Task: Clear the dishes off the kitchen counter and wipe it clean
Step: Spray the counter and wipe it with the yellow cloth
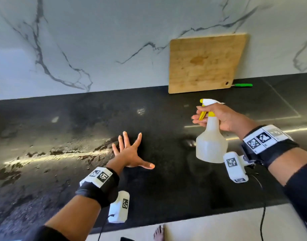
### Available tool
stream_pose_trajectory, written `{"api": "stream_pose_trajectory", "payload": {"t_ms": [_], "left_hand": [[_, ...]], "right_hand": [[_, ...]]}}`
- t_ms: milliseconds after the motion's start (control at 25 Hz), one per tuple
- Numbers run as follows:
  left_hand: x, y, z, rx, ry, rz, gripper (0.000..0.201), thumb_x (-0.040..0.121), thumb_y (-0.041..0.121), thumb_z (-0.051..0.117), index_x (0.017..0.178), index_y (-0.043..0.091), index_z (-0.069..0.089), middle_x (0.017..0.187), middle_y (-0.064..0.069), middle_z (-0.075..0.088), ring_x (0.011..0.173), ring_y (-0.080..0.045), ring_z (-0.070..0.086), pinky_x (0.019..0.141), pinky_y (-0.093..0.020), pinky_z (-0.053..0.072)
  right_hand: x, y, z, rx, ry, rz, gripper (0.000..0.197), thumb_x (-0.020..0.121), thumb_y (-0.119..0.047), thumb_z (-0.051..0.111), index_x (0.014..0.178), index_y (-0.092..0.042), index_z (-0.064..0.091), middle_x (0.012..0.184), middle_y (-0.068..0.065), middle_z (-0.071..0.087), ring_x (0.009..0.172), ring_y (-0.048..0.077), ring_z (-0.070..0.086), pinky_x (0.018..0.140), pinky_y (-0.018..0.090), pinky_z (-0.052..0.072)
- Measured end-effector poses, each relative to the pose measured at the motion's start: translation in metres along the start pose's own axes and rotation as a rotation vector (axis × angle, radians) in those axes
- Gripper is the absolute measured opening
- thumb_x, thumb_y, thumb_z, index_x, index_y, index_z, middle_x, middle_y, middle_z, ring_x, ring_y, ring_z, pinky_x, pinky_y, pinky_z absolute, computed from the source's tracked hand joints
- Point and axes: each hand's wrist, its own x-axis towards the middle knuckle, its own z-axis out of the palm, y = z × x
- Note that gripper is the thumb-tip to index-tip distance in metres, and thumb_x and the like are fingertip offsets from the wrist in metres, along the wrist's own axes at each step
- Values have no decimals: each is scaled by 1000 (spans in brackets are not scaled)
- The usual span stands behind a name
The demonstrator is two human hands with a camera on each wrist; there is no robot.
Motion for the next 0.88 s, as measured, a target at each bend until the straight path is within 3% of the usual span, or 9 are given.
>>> {"api": "stream_pose_trajectory", "payload": {"t_ms": [80, 160, 280, 360, 480, 600, 720, 840, 880], "left_hand": [[17, 40, -1, 20, -28, 83, 143, 48, 79, 76, 146, 48, -24, 148, -8, -47, 136, -38, -41, 110, -63, -19], [31, 82, 5, 46, -50, 145, 145, 49, 77, 78, 145, 48, -27, 145, -6, -51, 133, -38, -45, 106, -65, -22], [45, 124, 9, 47, -106, 157, 150, 52, 64, 86, 140, 48, -34, 138, -6, -57, 127, -41, -49, 104, -70, -21], [51, 138, 6, 72, -146, 135, 153, 51, 58, 89, 136, 49, -39, 136, -6, -58, 127, -44, -47, 103, -74, -18], [54, 142, 3, 89, -171, 95, 155, 48, 61, 89, 131, 52, -43, 136, -5, -58, 128, -47, -45, 103, -75, -14], [52, 142, 4, 90, -166, 70, 152, 46, 66, 86, 129, 57, -41, 138, -2, -57, 130, -45, -44, 104, -74, -14], [48, 152, 10, 23, -98, 14, 147, 44, 73, 83, 132, 61, -35, 142, 4, -54, 132, -39, -45, 106, -70, -17], [42, 165, 24, -27, 15, -34, 148, 41, 78, 79, 140, 57, -28, 148, 4, -48, 135, -35, -42, 110, -65, -18], [40, 173, 29, -30, 30, -41, 148, 41, 78, 79, 142, 54, -27, 149, 2, -46, 137, -35, -40, 112, -63, -17]], "right_hand": [[-4, 4, -37, 37, 63, -7, 13, 91, -16, 65, 86, -7, 56, 76, 14, 70, 79, 30, 72, 49, 24, 55], [-5, 2, -73, 124, 135, -40, 14, 91, -15, 65, 83, -10, 55, 60, 4, 57, 65, 27, 70, 45, 22, 51], [-4, -6, -114, 195, 198, -40, 14, 92, -19, 64, 86, -7, 58, 77, 13, 65, 75, 30, 71, 53, 27, 57], [1, -8, -123, 181, 78, -23, 15, 90, -20, 65, 88, -7, 59, 78, 12, 66, 83, 33, 71, 63, 30, 59], [8, -11, -124, 51, -61, 74, 21, 87, -25, 69, 82, -8, 58, 70, 9, 61, 81, 34, 71, 45, 24, 52], [3, 1, -144, 22, -152, 112, 24, 84, -27, 70, 84, -7, 57, 81, 18, 67, 97, 39, 69, 51, 25, 54], [-11, 28, -181, -73, -203, 179, 27, 78, -30, 72, 70, -11, 55, 69, 12, 60, 93, 38, 68, 49, 24, 50], [-36, 54, -219, -81, -223, 141, 26, 78, -36, 69, 75, -12, 58, 86, 18, 69, 102, 35, 69, 62, 30, 54], [-45, 60, -230, -66, -209, 122, 28, 79, -37, 68, 73, -12, 57, 83, 17, 67, 102, 35, 69, 62, 30, 55]]}}
